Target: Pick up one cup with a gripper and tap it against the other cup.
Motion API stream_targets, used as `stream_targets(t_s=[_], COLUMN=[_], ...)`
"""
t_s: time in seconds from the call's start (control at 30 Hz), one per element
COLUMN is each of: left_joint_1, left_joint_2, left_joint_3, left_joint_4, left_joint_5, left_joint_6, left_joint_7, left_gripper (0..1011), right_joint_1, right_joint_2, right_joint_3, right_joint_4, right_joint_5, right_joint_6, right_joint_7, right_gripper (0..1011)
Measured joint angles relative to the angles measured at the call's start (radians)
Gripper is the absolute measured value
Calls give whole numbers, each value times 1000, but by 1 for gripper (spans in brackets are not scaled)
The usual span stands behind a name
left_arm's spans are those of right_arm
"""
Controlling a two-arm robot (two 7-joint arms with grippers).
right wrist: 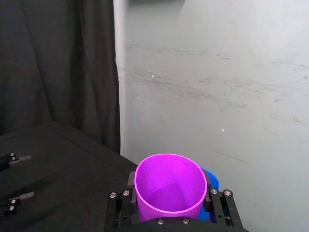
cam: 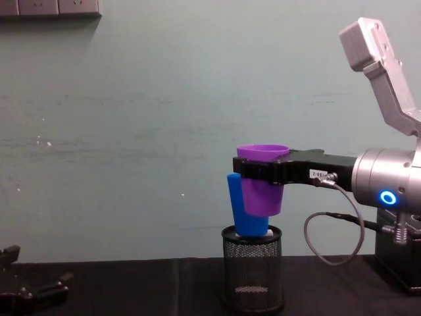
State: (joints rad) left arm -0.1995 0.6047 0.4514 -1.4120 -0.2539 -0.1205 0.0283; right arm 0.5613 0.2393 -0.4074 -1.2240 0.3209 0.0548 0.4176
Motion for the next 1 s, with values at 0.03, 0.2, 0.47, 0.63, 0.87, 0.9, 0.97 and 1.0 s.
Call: stream_targets(t_s=[0.03, 0.2, 0.47, 0.63, 0.87, 0.9, 0.97, 1.0], left_joint_1=[0, 0, 0, 0, 0, 0, 0, 0], left_joint_2=[0, 0, 0, 0, 0, 0, 0, 0], left_joint_3=[0, 0, 0, 0, 0, 0, 0, 0], left_joint_4=[0, 0, 0, 0, 0, 0, 0, 0], left_joint_5=[0, 0, 0, 0, 0, 0, 0, 0], left_joint_6=[0, 0, 0, 0, 0, 0, 0, 0], left_joint_7=[0, 0, 0, 0, 0, 0, 0, 0], left_gripper=[1000, 1000, 1000, 1000, 1000, 1000, 1000, 1000], right_joint_1=[2, 9, 16, 16, 16, 16, 16, 16], right_joint_2=[-1, -2, -4, -4, -4, -3, -3, -3], right_joint_3=[0, -1, -1, -1, -1, -1, -1, -1], right_joint_4=[3, 9, 18, 19, 18, 18, 18, 18], right_joint_5=[0, 1, 6, 7, 6, 6, 6, 6], right_joint_6=[0, -1, -3, -3, -3, -3, -3, -3], right_joint_7=[1, 4, 11, 12, 12, 12, 11, 11], right_gripper=[741, 741, 741, 741, 741, 741, 741, 741])
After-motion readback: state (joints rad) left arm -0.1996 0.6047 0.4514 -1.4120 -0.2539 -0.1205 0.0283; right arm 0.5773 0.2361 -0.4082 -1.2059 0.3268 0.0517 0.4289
